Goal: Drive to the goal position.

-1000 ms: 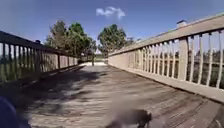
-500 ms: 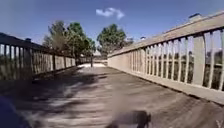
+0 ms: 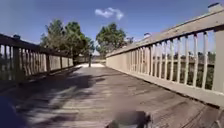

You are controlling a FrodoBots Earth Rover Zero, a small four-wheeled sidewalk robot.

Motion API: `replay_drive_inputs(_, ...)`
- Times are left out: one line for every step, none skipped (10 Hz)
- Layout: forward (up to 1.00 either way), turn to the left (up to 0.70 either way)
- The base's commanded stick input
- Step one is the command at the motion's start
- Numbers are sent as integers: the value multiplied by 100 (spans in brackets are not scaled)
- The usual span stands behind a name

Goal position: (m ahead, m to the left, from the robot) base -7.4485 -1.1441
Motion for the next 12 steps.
replay_drive_inputs(70, 35)
replay_drive_inputs(70, 35)
replay_drive_inputs(70, 0)
replay_drive_inputs(70, 0)
replay_drive_inputs(70, 0)
replay_drive_inputs(70, 0)
replay_drive_inputs(70, 0)
replay_drive_inputs(70, 0)
replay_drive_inputs(70, 0)
replay_drive_inputs(70, 0)
replay_drive_inputs(70, 0)
replay_drive_inputs(70, 0)
